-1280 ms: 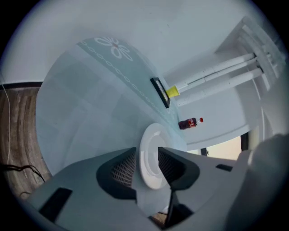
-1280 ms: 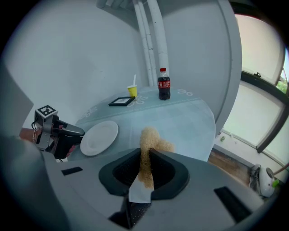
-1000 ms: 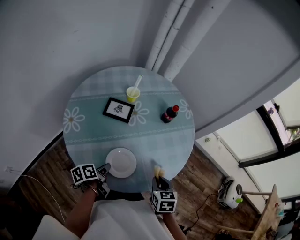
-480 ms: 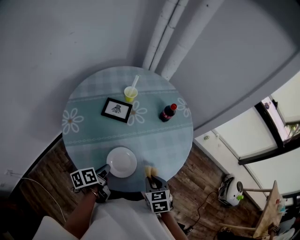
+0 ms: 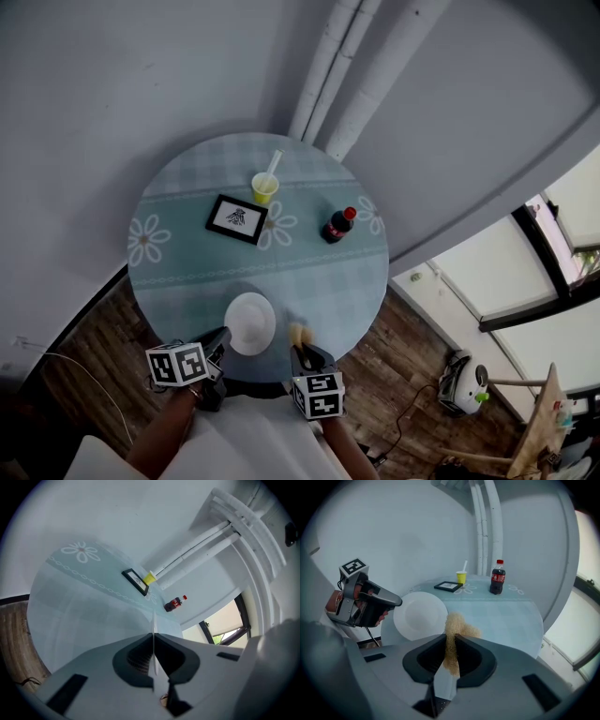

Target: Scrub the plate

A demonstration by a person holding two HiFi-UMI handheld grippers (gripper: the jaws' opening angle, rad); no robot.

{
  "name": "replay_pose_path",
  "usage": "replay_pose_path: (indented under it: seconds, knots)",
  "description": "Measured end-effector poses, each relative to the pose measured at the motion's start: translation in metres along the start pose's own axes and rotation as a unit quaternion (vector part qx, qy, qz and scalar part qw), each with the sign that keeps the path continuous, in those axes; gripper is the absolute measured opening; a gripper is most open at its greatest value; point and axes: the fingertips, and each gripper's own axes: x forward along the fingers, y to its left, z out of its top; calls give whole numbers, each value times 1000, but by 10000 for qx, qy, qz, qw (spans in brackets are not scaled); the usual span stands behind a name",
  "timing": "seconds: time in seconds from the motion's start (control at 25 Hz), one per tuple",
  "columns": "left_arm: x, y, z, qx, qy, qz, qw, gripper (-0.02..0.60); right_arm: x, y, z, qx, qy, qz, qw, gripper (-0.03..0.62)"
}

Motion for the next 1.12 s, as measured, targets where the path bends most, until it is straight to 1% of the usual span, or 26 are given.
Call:
replay_pose_path:
  seconds: [0.08, 0.2, 0.32, 0.52, 0.68, 0.8, 0.88, 1.0, 1.12]
  knots:
    - [-2, -2, -2, -26, 41, -38, 10000, 15, 4, 2, 6, 25, -55, 68, 10000, 63]
    - [-7, -5, -5, -32, 102, -122, 9999, 15, 14, 9, 18, -73, -99, 219, 9997, 63]
    - [-10, -7, -7, -61, 124, -211, 9997, 15, 28, 17, 23, -140, 2, 334, 9993, 63]
    - [-11, -3, -12, -136, 227, -165, 9995, 15, 45, 36, 16, -273, 254, 608, 9975, 63]
    - [-11, -1, -17, -272, 295, -171, 9990, 15, 60, 40, -3, -375, 650, 582, 9955, 63]
    - [-11, 2, -20, -352, 335, -120, 9987, 15, 63, 42, 1, -273, 575, 669, 9957, 63]
    - [-12, 3, -22, -334, 378, -125, 9987, 15, 65, 42, 5, -275, 536, 678, 9959, 63]
    - [-12, 1, -20, -208, 390, -112, 9990, 15, 72, 42, 10, -553, 653, 604, 9945, 63]
    - [-11, 0, -18, -20, 401, -21, 9992, 15, 78, 46, 28, -485, 473, 730, 9950, 63]
